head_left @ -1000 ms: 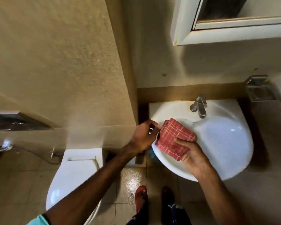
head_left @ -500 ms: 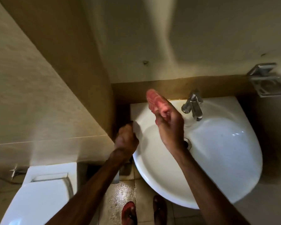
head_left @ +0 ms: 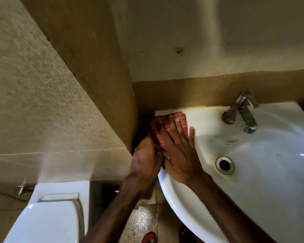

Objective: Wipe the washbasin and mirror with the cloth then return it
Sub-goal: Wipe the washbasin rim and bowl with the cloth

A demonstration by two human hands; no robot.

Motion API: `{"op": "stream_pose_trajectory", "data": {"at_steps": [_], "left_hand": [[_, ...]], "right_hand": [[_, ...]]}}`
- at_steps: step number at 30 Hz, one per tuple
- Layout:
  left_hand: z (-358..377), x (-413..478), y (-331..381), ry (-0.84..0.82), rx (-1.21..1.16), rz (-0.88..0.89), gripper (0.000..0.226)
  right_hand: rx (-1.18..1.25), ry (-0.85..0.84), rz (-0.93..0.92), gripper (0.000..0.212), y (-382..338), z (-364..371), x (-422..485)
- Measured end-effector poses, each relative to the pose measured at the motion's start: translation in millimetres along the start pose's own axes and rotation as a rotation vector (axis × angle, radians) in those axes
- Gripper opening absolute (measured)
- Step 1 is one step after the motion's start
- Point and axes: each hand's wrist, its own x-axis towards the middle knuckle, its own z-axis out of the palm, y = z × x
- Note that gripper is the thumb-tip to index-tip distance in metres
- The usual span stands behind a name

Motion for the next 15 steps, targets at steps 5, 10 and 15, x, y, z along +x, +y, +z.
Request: {"op": "stream_pose_trajectory", "data": {"at_steps": [5,10,15], "left_hand": [[-8,-10,24,0.088,-0.134,-0.039,0.063],[-3,-3,36,0.162,-0.216,-0.019,0.069],[-2,2,34,0.151,-0.258,-0.061,0.061]], "right_hand": [[-0.066,-0.027,-0.003,0.085,2,-2,24],[-0.113,-0.055,0.021,0.082,2,7,48],[0.059,0.075,0.075,0.075,-17,4,13]]}}
